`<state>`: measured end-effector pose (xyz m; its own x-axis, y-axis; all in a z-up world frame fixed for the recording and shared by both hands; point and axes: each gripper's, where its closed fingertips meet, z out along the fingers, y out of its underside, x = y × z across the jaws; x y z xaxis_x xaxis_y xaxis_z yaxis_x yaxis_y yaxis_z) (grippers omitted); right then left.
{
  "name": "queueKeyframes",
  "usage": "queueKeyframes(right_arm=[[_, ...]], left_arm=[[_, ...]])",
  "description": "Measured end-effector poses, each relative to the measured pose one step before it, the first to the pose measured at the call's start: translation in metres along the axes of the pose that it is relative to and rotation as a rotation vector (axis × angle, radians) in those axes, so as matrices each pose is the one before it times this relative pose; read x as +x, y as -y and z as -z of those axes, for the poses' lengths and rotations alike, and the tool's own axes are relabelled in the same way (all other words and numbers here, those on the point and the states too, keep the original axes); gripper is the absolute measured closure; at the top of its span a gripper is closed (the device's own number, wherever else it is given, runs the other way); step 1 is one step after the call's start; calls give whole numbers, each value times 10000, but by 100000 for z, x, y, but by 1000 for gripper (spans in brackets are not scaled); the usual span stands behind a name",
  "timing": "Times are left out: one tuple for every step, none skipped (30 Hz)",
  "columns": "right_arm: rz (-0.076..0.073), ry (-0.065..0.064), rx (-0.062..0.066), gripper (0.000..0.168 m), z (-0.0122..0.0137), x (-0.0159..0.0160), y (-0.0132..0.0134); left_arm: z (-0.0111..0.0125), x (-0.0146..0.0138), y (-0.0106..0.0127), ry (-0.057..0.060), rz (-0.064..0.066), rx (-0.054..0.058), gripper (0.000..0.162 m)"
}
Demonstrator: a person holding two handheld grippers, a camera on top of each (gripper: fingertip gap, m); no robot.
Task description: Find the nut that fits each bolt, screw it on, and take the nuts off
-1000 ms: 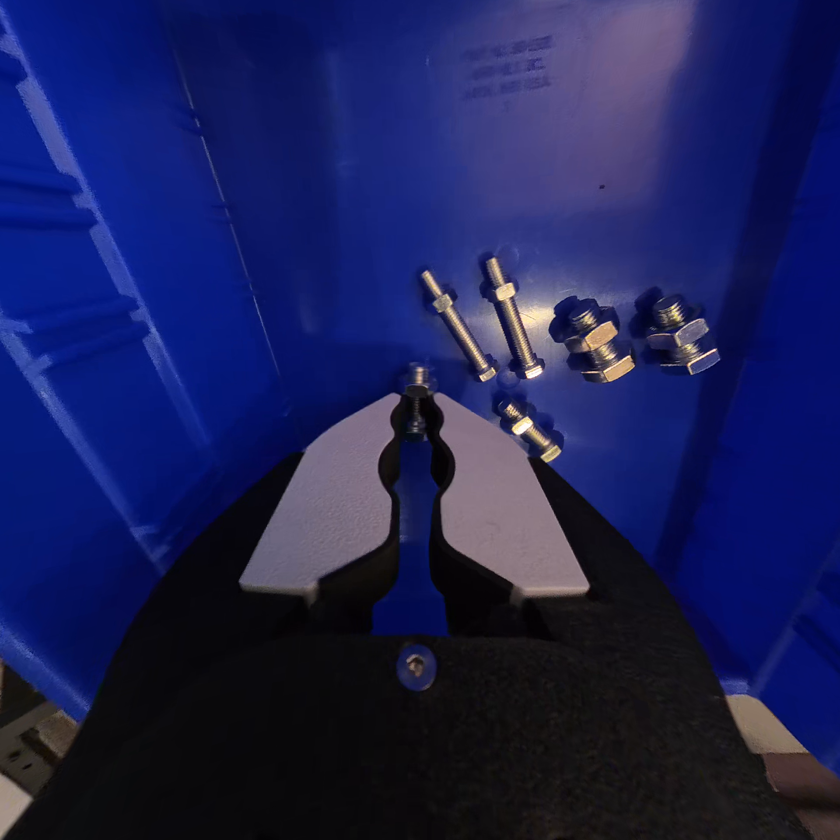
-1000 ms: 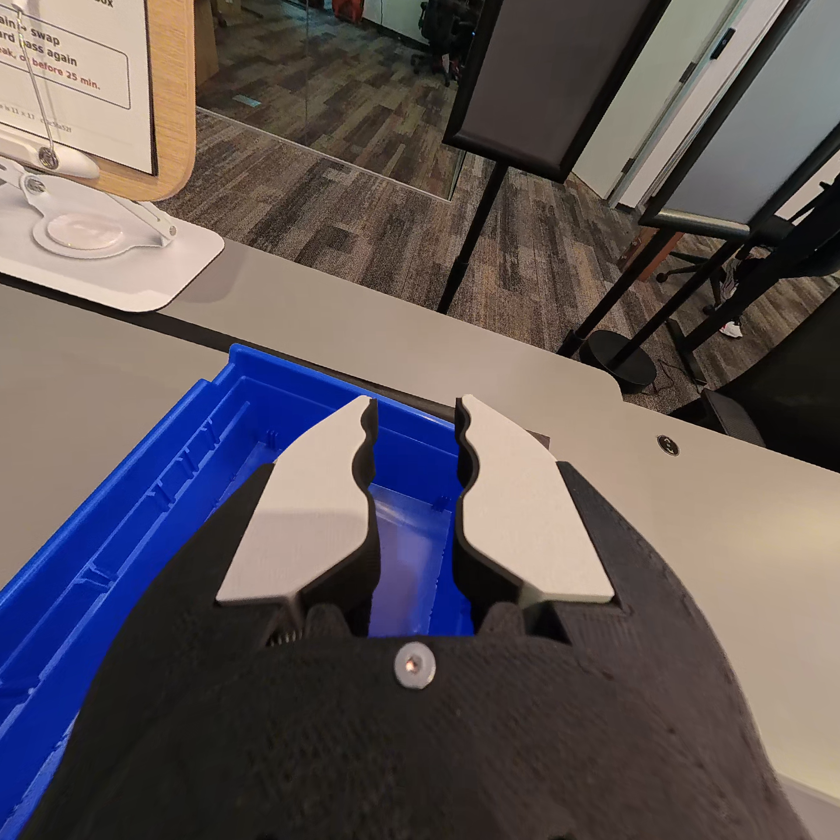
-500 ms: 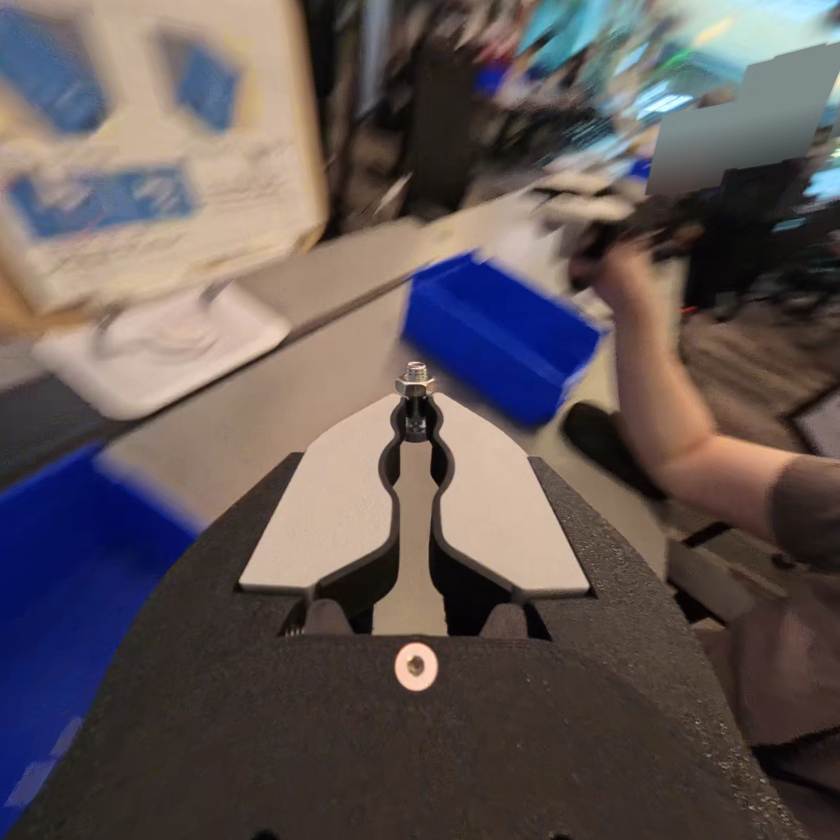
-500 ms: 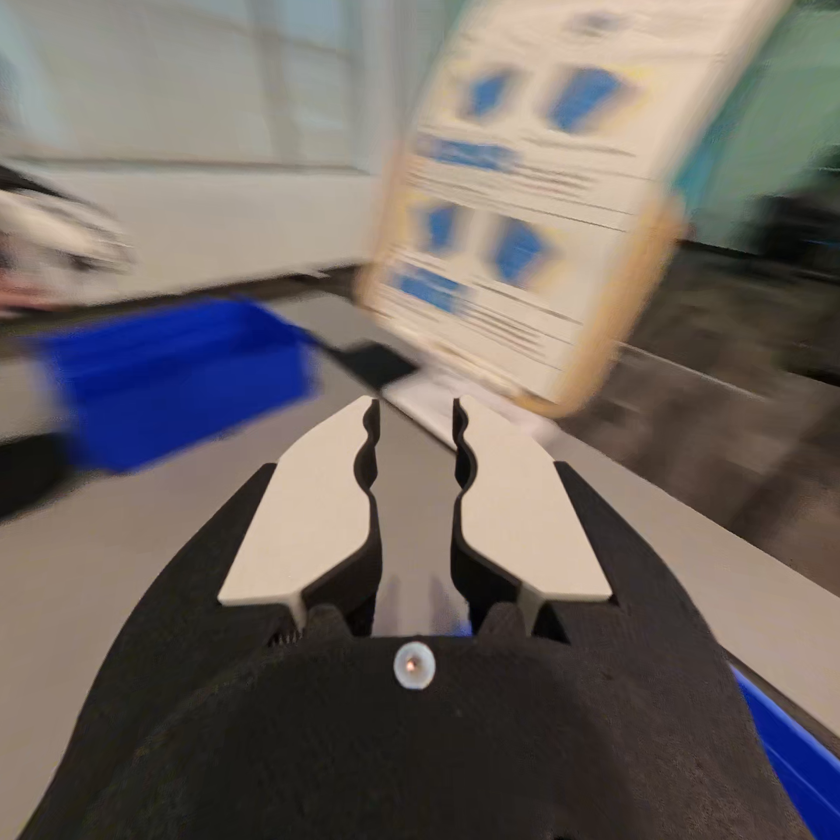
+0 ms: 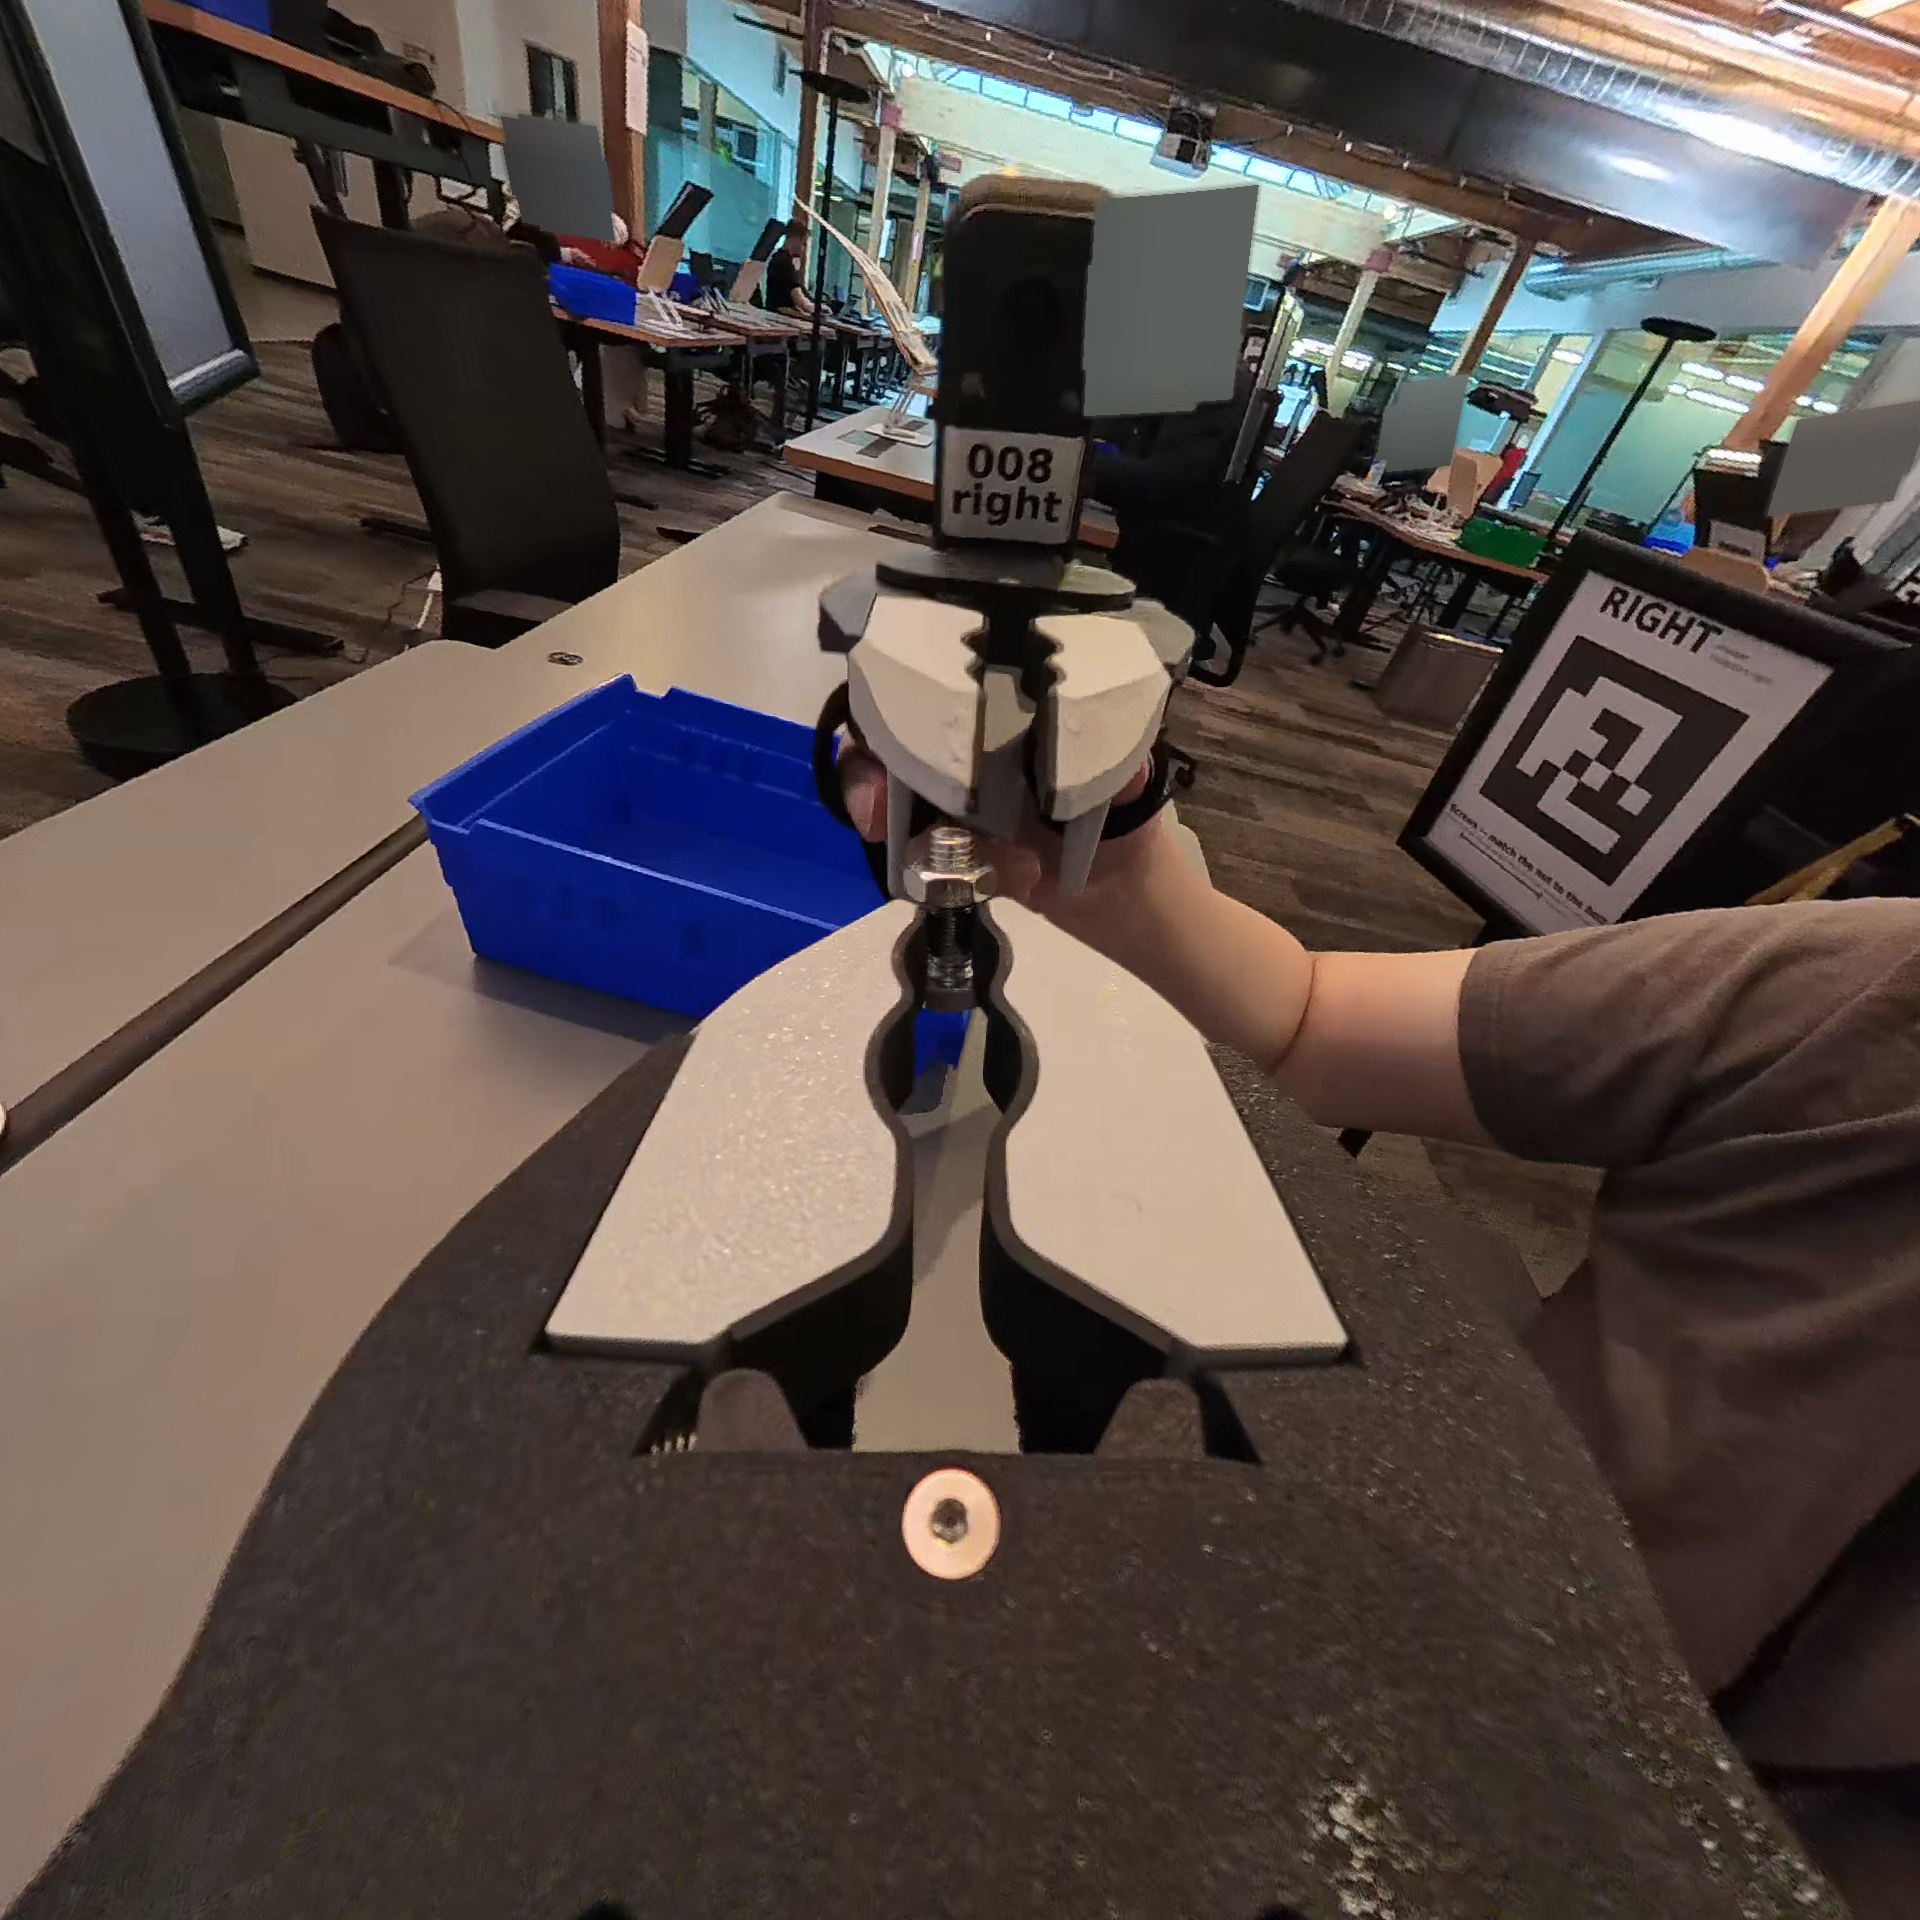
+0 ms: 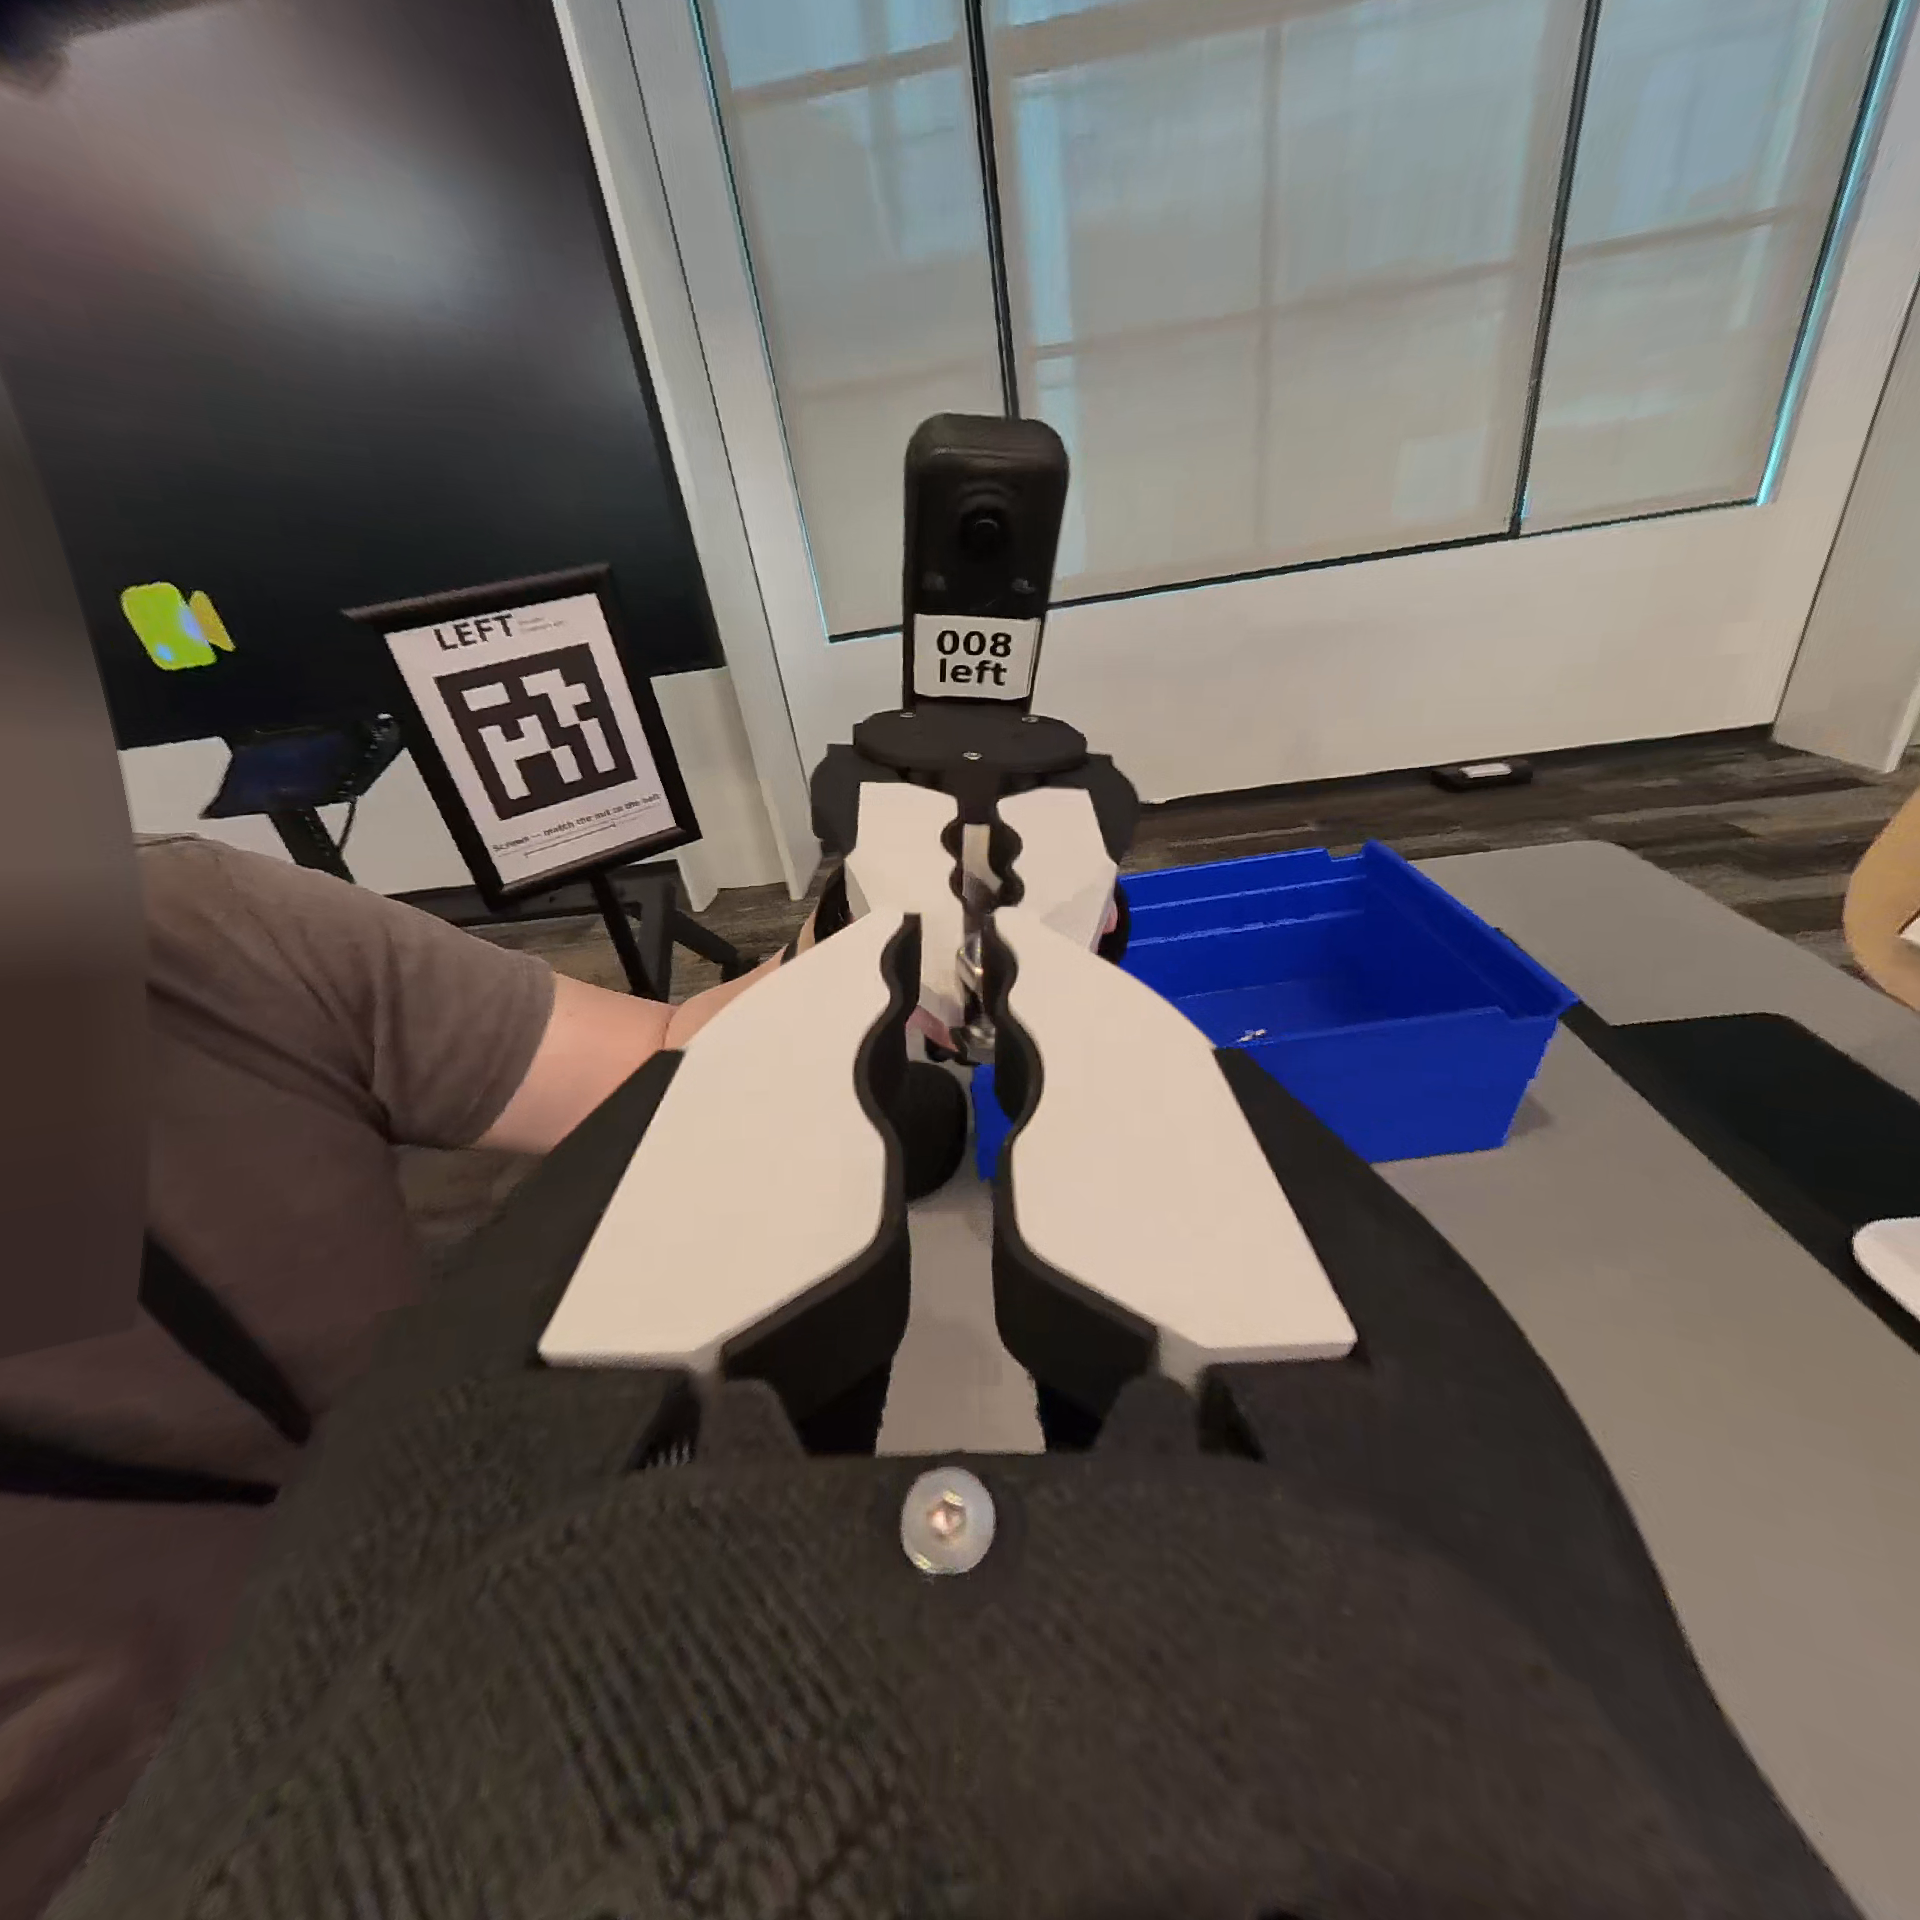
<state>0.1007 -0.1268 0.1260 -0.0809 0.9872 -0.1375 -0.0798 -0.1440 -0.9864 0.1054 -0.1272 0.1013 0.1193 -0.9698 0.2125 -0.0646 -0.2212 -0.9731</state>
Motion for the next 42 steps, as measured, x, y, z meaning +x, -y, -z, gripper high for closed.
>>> queueKeyframes(right_arm=[[-143, 26, -13, 157, -78, 56, -109], [-74, -54, 43, 157, -43, 153, -26], [-45, -89, 51, 157, -11, 206, -3], [-24, -76, 68, 157, 3, 161, 26], [11, -23, 103, 157, 23, 77, 110], [3, 13, 52, 157, 10, 21, 28], [-55, 70, -59, 156, -28, -40, -111], [-105, 138, -92, 156, -89, -134, -176], [-102, 124, -53, 156, -95, -118, -143], [-50, 40, 2, 157, -92, -37, -59], [-20, -5, 24, 157, -59, 29, -27], [-59, 31, 24, 158, -45, -6, -27], [-110, 92, 9, 159, -27, -62, -34], [-97, 108, 1, 160, -10, -75, -42], [-13, 61, 23, 160, 12, -45, 2], [17, 31, 19, 160, 9, -34, -5], [-23, 26, -4, 160, 7, -20, -7], [-37, 14, -14, 160, 15, -6, -9], [-10, 4, -34, 160, 18, 11, -50], [26, -16, -36, 160, 14, 31, -49], [43, -63, -20, 160, 13, 103, -28], [68, -107, -16, 160, 25, 134, -20], [105, -85, -33, 160, 10, 81, -26], [128, -8, -48, 160, 5, -45, -33], [134, 28, -53, 160, -15, -116, -36], [167, 7, -22, 160, -21, -106, 2], [200, 15, -3, 160, -11, -147, 34], [188, 45, -31, 160, -22, -191, 9], [175, 62, -30, 160, -4, -215, 28], [172, 106, -7, 160, 7, -288, 73], [165, 184, 3, 160, 17, -396, 92], [149, 226, 20, 160, 14, -443, 121], [125, 218, 39, 160, 24, -410, 114], [92, 192, 39, 160, 12, -346, 78], [47, 181, 9, 160, -23, -289, 7], [34, 179, -24, 160, -55, -272, -60], [64, 135, -27, 160, -62, -189, -94], [77, 56, -27, 160, -47, -91, -83], [70, 49, -53, 160, -58, -79, -118], [70, 79, -65, 160, -47, -140, -112], [76, 32, -46, 160, -34, -83, -73], [61, -26, -44, 160, -34, 23, -71]], left_arm=[[13, 101, 111, -39, -50, 56, 155], [3, 110, 47, -42, -73, 15, 155], [-7, 132, 87, -39, -111, 39, 155], [-21, 64, 57, 10, -87, 25, 155], [-40, 19, -29, 36, -19, -30, 155], [-53, 30, -56, 2, 12, -61, 155], [-31, 99, 26, -42, -15, 11, 155], [-34, 52, -8, -19, -8, -4, 155], [-33, -22, -22, 23, -7, -10, 155], [-42, 41, -51, -19, -7, -24, 155], [-47, 27, -30, -8, -10, -16, 155], [-36, -10, -16, 23, -31, -2, 155], [-34, 38, -53, -13, -33, -31, 155], [-13, 23, -41, 5, -54, -41, 155], [-8, 28, 3, 19, -43, -3, 155], [-11, 17, -3, 16, -21, -4, 155], [-14, 41, -3, -19, 24, 4, 155], [-25, -2, 6, -16, 50, 36, 155], [-14, 26, -24, -67, 64, 39, 154], [4, -55, -17, -32, 85, 38, 153], [43, -220, 58, 60, 72, 54, 144], [120, -286, 26, 85, 101, 48, 134], [163, -202, -14, 9, 65, 1, 128], [172, 8, -133, -134, -19, -81, 126], [106, 35, -48, -114, 19, 13, 125], [19, 209, -98, -201, -27, 32, 123], [-102, 295, -191, -227, -39, -6, 122], [-238, 208, -203, -143, -41, -52, 122], [-304, 171, -325, -92, -72, -154, 122], [-331, 115, -431, -29, -113, -230, 123], [-334, 88, -407, 12, -156, -205, 123], [-329, 150, -364, -15, -188, -164, 123], [-323, 133, -239, -5, -171, -79, 123], [-302, 148, -138, -22, -117, -11, 123], [-260, 232, -8, -104, -73, 53, 123], [-193, 308, 92, -173, -57, 108, 123], [-131, 326, 98, -173, -75, 115, 124], [-96, 237, 41, -112, -48, 53, 124], [-82, 210, -34, -111, -24, -20, 125], [-82, 130, -111, -57, -18, -76, 127], [-59, -149, -90, 128, -45, -52, 129], [-37, -200, -8, 163, -74, 27, 131]])
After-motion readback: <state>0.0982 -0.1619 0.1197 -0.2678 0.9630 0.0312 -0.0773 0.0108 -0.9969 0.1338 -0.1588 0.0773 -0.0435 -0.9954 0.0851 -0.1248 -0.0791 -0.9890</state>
